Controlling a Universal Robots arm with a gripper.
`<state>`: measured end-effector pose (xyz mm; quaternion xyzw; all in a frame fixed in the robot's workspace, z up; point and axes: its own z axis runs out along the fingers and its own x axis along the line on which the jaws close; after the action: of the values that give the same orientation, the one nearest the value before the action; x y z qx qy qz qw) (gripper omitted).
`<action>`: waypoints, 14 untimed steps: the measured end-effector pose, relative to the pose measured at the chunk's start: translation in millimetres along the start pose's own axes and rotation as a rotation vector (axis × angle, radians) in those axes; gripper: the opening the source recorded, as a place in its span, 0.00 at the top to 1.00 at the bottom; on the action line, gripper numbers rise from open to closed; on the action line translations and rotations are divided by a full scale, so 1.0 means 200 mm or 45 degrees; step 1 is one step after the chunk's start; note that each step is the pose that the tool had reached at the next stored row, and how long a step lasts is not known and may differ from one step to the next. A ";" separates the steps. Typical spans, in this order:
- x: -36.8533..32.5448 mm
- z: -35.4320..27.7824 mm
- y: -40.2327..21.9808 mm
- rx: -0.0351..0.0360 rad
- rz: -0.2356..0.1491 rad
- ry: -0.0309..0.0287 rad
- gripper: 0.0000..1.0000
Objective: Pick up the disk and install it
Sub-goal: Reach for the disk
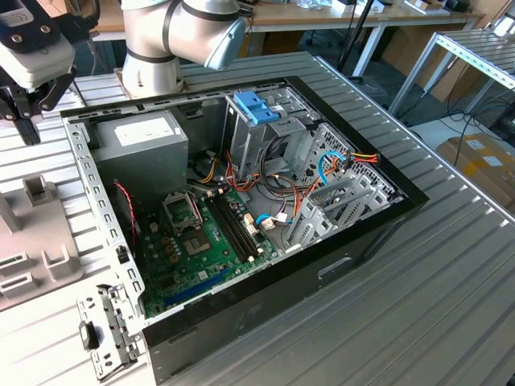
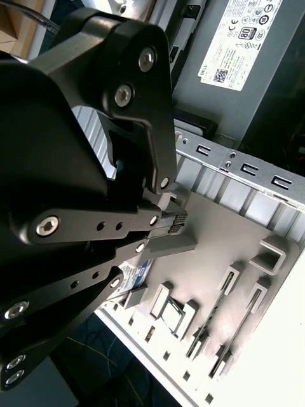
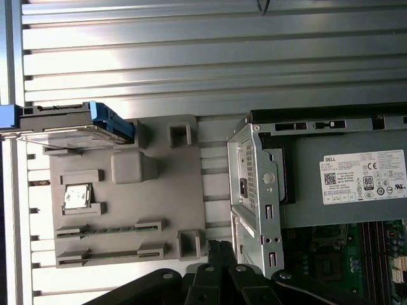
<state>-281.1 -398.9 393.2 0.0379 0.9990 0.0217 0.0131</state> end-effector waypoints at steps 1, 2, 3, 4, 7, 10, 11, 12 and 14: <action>0.001 0.000 0.000 0.0000 0.000 0.0000 0.89; 0.002 0.000 0.000 -0.0001 0.000 0.0000 0.89; 0.004 0.000 0.000 0.0000 0.000 0.0000 0.89; 0.006 0.000 0.000 -0.0001 0.000 -0.0001 0.89; 0.011 0.000 -0.001 0.0000 0.000 0.0000 0.89; 0.014 0.000 -0.001 0.0000 0.000 0.0000 0.89; 0.015 0.000 -0.001 0.0000 0.000 0.0000 0.89; 0.016 0.000 -0.001 0.0000 0.000 0.0000 0.89; 0.019 0.000 -0.001 -0.0001 0.000 -0.0001 0.89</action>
<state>-284.8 -398.9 393.1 0.0379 0.9990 0.0217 0.0132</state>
